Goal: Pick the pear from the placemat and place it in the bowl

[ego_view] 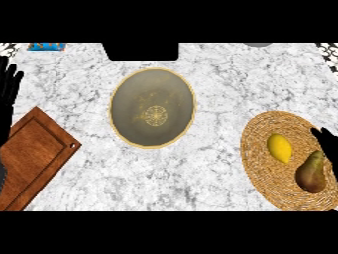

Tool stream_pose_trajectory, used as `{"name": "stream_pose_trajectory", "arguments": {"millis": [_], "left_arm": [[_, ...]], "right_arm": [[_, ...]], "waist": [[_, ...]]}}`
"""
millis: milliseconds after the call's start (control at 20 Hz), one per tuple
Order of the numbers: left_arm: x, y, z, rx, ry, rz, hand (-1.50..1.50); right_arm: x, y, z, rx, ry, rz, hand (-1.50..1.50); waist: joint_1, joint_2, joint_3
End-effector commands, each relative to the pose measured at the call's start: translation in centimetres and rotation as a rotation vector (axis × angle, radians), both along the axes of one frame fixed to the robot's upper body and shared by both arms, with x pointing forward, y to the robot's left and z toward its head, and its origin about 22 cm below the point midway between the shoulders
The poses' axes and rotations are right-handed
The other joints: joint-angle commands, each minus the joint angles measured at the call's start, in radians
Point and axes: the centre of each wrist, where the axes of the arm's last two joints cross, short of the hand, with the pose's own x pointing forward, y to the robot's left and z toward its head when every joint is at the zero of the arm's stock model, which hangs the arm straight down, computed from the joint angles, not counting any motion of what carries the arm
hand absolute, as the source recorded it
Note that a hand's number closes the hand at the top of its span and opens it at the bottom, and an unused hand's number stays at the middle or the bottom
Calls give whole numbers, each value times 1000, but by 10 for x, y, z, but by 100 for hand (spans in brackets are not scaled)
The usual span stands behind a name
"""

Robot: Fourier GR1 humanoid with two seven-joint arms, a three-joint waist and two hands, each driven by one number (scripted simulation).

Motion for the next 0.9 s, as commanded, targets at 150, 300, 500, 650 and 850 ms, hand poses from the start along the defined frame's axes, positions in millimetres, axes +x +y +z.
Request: {"name": "stream_pose_trajectory", "arguments": {"millis": [150, 300, 500, 650, 850], "left_arm": [[6, 4, -15, 7, 6, 10, 0], [0, -10, -16, -12, 0, -2, 0], [-6, 5, -5, 6, 10, 11, 0], [-2, -21, -4, 7, -3, 0, 0], [12, 9, 8, 2, -11, 10, 0]], "right_arm": [[20, -18, -19, -52, 115, -99, -150], [11, -17, -20, -31, 128, -115, -150], [17, -27, -47, -41, 122, -142, -150], [21, -39, -53, -36, 143, -151, -150], [25, -55, -86, -56, 117, -138, -150]], "waist": [[7, 5, 1], [4, 1, 1], [7, 1, 2], [6, 1, 2], [5, 2, 2]]}}
